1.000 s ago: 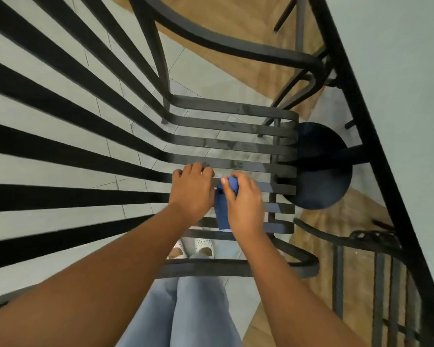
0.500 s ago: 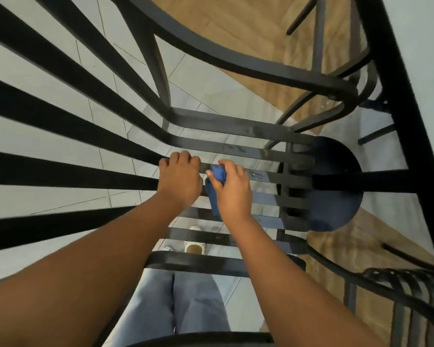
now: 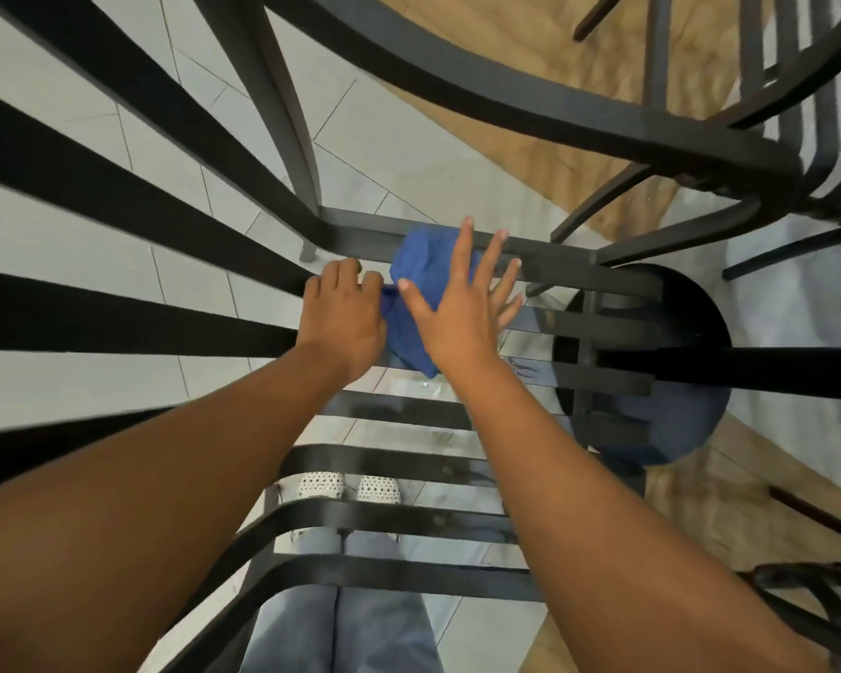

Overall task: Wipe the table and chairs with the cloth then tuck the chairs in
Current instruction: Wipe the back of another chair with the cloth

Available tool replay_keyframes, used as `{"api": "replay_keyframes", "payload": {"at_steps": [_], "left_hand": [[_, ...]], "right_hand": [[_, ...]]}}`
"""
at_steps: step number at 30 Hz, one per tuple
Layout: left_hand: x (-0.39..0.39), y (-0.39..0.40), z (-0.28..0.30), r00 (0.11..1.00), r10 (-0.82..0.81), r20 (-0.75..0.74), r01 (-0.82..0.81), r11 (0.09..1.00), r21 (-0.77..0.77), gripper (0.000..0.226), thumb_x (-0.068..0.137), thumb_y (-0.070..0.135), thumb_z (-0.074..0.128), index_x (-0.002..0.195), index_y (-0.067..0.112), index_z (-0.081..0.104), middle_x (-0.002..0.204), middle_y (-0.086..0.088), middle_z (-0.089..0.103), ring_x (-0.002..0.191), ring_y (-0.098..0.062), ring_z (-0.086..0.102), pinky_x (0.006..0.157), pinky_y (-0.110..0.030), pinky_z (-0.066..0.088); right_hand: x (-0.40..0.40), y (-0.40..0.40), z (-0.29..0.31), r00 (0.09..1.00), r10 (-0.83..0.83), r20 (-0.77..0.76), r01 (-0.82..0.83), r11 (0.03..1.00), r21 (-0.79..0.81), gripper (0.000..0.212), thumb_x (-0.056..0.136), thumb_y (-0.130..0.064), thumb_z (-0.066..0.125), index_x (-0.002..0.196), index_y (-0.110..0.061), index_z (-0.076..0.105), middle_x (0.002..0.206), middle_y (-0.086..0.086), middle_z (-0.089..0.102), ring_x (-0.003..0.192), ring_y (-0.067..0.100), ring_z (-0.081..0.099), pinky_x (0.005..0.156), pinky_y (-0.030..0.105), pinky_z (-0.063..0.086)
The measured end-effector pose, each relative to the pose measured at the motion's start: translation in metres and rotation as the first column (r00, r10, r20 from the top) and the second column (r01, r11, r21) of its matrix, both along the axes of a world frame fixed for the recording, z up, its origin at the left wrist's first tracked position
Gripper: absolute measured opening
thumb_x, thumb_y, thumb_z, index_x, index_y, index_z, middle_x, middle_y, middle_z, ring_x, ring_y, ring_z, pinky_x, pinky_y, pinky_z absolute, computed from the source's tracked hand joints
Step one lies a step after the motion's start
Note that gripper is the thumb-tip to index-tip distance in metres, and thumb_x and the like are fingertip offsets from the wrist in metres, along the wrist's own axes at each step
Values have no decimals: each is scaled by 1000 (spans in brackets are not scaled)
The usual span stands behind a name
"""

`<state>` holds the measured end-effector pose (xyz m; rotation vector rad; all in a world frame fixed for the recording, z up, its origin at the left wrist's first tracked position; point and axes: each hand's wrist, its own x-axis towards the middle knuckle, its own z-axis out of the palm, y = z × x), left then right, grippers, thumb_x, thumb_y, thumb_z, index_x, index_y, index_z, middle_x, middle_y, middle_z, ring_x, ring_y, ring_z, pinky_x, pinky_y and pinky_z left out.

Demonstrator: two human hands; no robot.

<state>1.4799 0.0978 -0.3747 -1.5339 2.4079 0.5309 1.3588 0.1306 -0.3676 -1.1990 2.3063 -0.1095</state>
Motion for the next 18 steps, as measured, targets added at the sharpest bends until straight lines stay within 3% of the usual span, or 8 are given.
{"api": "replay_keyframes", "payload": {"at_steps": [5, 8, 10, 14, 16, 18], "left_hand": [[-4, -14, -11, 999, -35, 16, 36, 998, -54, 52, 95, 31, 41, 142, 18, 26, 151, -12, 17, 139, -28, 13, 112, -41, 11], [-4, -25, -18, 996, -82, 43, 85, 994, -72, 65, 95, 33, 42, 149, 21, 9, 156, -10, 3, 143, -28, 2, 114, -43, 1], [-3, -33, -20, 996, -84, 12, 84, 993, -82, 68, 95, 32, 42, 150, 20, 5, 157, -9, 0, 143, -29, 0, 114, -43, 0], [-2, -37, -24, 995, -101, 10, 102, 990, -102, 69, 93, 31, 45, 150, 17, 9, 156, -10, 4, 143, -28, 3, 114, -42, 1], [-3, -35, -28, 994, -106, 31, 109, 990, -94, 68, 93, 32, 43, 149, 15, 9, 156, -10, 6, 144, -27, 2, 114, -43, 0], [-5, -32, -32, 995, -96, 29, 98, 991, -95, 60, 97, 34, 34, 149, 15, 11, 156, -10, 10, 144, -26, 3, 114, -43, 0]], "right_hand": [[14, 8, -35, 990, 135, -35, -131, 987, 89, 87, 89, -61, 42, 148, -31, -14, 154, 14, -24, 139, 42, -21, 111, 57, -9], [20, -2, -47, 960, 238, -144, -221, 967, 129, 86, 89, -66, 36, 148, -30, -15, 153, 11, -28, 137, 42, -27, 108, 56, -17], [26, -15, -49, 899, 382, -214, -355, 922, 154, 86, 90, -64, 35, 149, -25, -14, 153, 9, -29, 137, 39, -29, 106, 54, -21], [27, -26, -58, 757, 619, -209, -594, 786, 171, 80, 91, -60, 38, 150, -27, -5, 157, 4, -21, 141, 32, -24, 109, 53, -17], [16, -20, -67, 748, 617, -244, -608, 785, 119, 78, 89, -63, 39, 151, -30, 3, 159, 1, -12, 143, 32, -17, 110, 55, -15], [3, -6, -72, 795, 522, -309, -548, 837, 4, 78, 84, -69, 37, 149, -33, 16, 159, 2, 6, 145, 35, -3, 110, 59, -8]]}}
